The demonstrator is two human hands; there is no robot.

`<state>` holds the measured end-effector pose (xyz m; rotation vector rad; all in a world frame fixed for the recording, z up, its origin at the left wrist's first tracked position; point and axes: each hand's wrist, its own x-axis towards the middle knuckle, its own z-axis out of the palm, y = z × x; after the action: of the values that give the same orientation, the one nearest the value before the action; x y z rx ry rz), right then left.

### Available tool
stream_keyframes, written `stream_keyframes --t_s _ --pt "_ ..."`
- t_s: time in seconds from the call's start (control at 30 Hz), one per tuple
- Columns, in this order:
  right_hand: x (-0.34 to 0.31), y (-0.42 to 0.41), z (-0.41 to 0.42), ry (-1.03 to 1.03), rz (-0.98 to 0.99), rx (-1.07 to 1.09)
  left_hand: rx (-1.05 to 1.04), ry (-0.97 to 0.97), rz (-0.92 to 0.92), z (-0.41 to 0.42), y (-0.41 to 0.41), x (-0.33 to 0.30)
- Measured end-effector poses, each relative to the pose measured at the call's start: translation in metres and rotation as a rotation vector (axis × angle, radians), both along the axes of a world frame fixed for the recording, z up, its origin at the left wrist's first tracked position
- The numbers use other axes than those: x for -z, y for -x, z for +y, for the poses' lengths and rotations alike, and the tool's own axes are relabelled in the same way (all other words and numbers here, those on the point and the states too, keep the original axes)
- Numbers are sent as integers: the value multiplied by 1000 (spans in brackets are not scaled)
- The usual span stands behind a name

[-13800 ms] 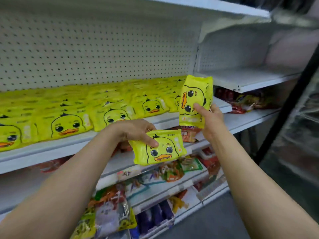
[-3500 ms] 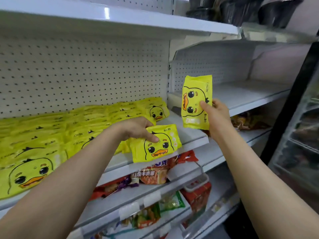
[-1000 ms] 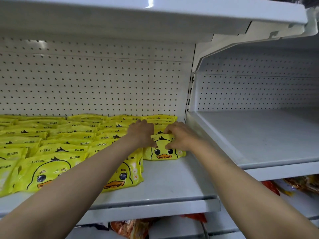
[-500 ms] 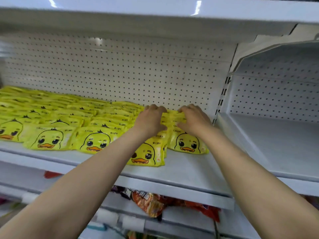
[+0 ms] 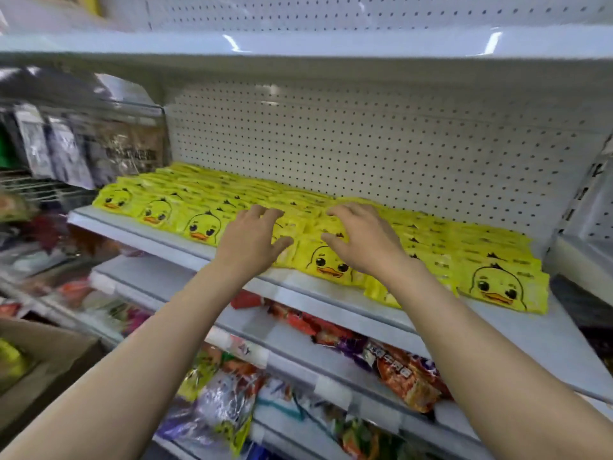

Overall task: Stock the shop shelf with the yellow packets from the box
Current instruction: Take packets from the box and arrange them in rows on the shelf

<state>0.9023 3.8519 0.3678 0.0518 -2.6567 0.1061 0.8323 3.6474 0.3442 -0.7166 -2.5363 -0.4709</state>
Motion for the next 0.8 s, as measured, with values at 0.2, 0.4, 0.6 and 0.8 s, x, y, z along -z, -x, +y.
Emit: stream_keyframes --t_s 0.2,0.4,0.6,0.8 --pt "19 52 -151 26 4 -141 -129 23 17 -156 21 7" --pt "34 102 -292 22 0 -256 -260 92 0 -296 44 12" --pt "45 157 -401 13 -44 -369 -381 101 -28 -405 79 24" --pt "67 251 -501 17 -113 -495 -490 87 -40 -500 144 46"
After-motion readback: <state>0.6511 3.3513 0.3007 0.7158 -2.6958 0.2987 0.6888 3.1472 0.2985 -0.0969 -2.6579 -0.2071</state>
